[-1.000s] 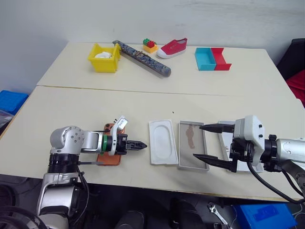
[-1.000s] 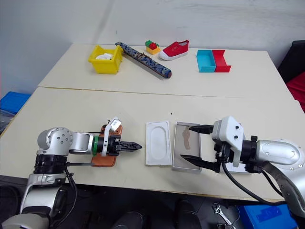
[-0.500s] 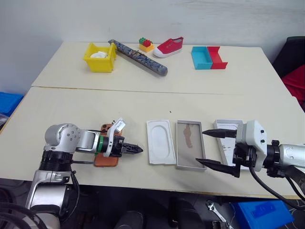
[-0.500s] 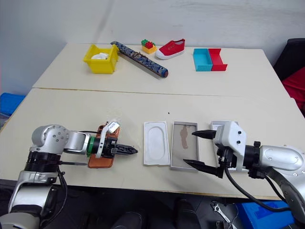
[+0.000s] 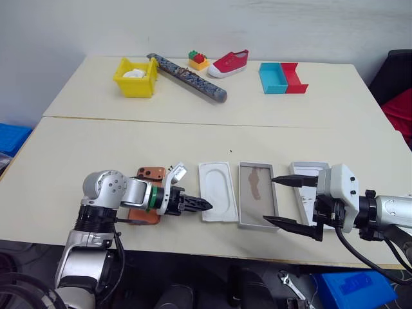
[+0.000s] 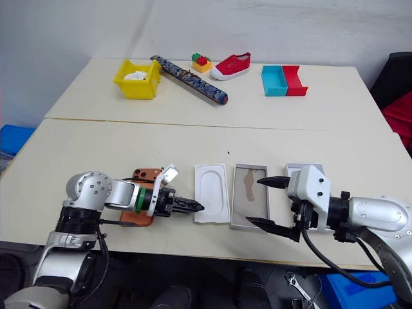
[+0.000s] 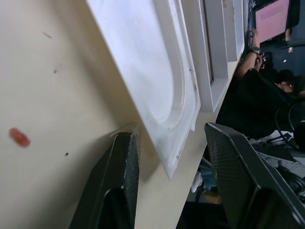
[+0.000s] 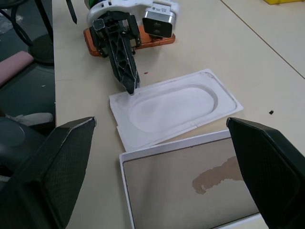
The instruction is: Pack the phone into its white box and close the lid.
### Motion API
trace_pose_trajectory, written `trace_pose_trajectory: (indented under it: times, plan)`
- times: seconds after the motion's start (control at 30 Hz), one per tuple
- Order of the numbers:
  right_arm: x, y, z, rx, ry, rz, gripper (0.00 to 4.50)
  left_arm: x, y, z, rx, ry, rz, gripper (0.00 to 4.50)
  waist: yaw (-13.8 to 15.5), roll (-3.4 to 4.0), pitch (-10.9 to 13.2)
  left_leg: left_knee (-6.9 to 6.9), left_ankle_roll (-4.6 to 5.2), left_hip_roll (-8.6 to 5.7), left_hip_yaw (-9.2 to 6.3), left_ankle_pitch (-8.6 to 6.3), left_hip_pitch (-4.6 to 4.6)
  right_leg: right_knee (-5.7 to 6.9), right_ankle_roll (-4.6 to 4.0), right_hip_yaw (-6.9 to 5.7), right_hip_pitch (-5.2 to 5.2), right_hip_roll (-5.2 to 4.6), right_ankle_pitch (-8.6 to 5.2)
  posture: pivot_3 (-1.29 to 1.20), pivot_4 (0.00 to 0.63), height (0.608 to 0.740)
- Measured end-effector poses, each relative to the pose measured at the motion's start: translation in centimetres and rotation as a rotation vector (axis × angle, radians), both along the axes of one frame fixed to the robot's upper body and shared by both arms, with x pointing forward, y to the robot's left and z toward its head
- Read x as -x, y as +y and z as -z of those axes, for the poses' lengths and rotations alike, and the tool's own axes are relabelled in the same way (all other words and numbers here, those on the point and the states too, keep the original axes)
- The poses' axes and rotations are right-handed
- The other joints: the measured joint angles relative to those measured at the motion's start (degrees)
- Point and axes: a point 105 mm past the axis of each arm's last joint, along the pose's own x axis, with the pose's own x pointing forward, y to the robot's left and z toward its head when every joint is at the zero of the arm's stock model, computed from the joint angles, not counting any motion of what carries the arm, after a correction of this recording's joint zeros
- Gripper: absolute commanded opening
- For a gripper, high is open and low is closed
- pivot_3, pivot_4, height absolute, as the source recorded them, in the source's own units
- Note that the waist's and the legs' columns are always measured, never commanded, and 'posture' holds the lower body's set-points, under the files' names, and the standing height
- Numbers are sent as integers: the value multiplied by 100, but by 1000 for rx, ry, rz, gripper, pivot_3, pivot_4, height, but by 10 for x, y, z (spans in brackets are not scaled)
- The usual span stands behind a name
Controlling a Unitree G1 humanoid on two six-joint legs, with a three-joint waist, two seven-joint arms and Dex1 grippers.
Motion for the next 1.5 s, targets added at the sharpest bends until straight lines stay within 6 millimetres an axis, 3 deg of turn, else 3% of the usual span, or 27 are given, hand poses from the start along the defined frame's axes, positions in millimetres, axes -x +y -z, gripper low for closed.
trace_pose_trajectory:
  times: [0.17, 0.37, 0.6, 0.7, 0.83, 1.07, 1.27, 1.5]
  plan:
    - [0, 0, 1, 0, 1, 4, 4500, -1, -5, 1, 3, 2, -4, 10, 14, -1, 0, 0, 0, 1, 0, 0, 0, 0, 0, -1, -2, 0, 0, 0, 150, 740]
    - [4, 2, 2, 5, 5, -4, 4500, -2, 1, -3, 24, 8, -15, 10, -5, -2, 1, 0, -3, 5, 0, 1, 1, 5, 0, 1, -3, 3, 0, 0, 150, 740]
    - [6, -4, 12, 75, 17, 1, 4500, -4, 37, -14, 0, 0, -63, 10, -56, -5, 4, -2, -6, 7, 0, 1, -1, 6, -1, 1, -10, 8, 0, 0, 150, 740]
    - [7, -4, 27, 133, 45, -11, 4500, -1, 56, -29, 22, -13, -71, 10, -59, -11, 7, -5, -7, 7, -1, 0, -1, 3, -2, 0, -10, 10, -1, 0, 150, 740]
    - [4, -2, 46, 182, 78, -20, 4500, 4, 62, -42, 81, -17, -49, 10, -42, -13, 8, -5, -6, 2, -2, 1, -1, 2, -2, -1, -9, 5, -1, 0, 150, 740]
    - [-8, -2, 91, 261, 106, 14, 2100, 10, 58, -48, 115, -30, -15, 0, -62, -18, 8, -6, -6, 4, -1, 1, -2, 2, -2, 0, -12, 10, -1, 0, 150, 740]
    - [-21, -1, 101, 263, 23, 25, 14, 11, 58, -48, 127, -24, -14, 0, -97, -17, 8, -5, -7, 6, 2, 1, 0, 6, -3, 2, -14, 13, -1, 0, 150, 740]
    - [-5, 10, 101, 249, -14, -130, 14, 12, 54, -48, 135, -25, -5, 0, -111, -17, 8, -5, -8, 6, 1, 1, 0, 4, -3, 1, -12, 14, -1, 0, 150, 740]
